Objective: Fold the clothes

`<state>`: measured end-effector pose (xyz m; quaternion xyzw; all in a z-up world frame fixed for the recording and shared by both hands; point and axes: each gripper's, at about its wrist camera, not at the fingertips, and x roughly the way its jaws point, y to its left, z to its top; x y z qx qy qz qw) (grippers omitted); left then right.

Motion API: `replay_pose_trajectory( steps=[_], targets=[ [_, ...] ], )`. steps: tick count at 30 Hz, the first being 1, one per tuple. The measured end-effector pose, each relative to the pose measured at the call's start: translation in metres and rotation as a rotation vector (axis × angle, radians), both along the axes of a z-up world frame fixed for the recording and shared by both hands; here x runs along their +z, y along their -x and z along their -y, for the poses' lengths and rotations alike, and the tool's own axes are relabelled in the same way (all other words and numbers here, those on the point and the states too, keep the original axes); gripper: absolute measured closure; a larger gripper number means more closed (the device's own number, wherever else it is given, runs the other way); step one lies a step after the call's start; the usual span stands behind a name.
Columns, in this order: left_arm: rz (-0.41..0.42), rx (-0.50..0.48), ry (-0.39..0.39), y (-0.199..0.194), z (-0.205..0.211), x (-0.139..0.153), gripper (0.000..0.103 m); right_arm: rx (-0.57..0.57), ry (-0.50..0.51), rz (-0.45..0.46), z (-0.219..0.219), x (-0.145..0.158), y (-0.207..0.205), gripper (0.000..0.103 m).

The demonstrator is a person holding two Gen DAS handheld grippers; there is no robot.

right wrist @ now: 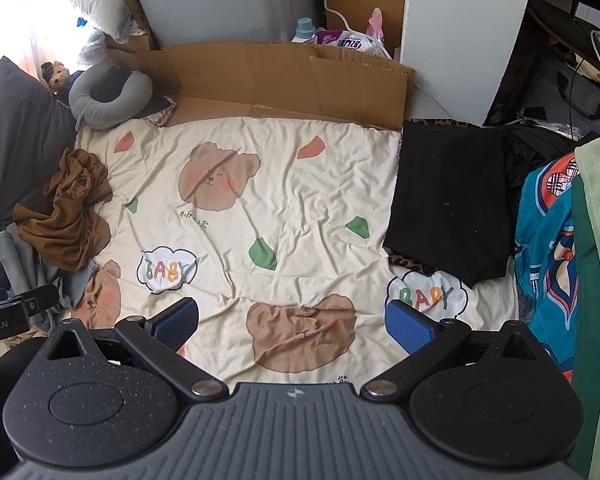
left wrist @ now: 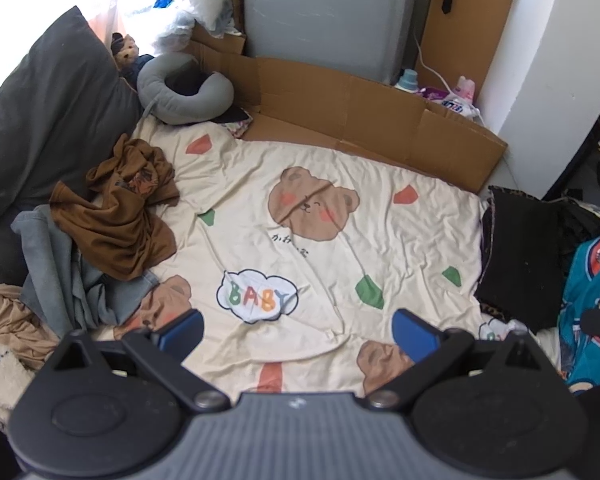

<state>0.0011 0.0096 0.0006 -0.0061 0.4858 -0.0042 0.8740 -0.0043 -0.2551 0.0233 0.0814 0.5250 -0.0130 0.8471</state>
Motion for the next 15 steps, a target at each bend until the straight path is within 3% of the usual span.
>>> replay_pose_trajectory(
  steps=[3, 8, 15],
  targets=[
    [-0.012, -0.006, 0.015, -0.002, -0.002, 0.000, 0.001, -0.005, 0.003, -0.007, 0.000, -0.001, 0.000, 0.001],
    [-0.048, 0.001, 0.134, -0.005, -0.017, -0.003, 0.001, -0.022, 0.045, -0.027, -0.001, 0.000, -0.003, 0.001],
    [-0.055, 0.054, 0.169, -0.007, -0.035, -0.001, 0.001, -0.025, 0.025, -0.008, 0.003, 0.004, -0.009, 0.001]
  ],
)
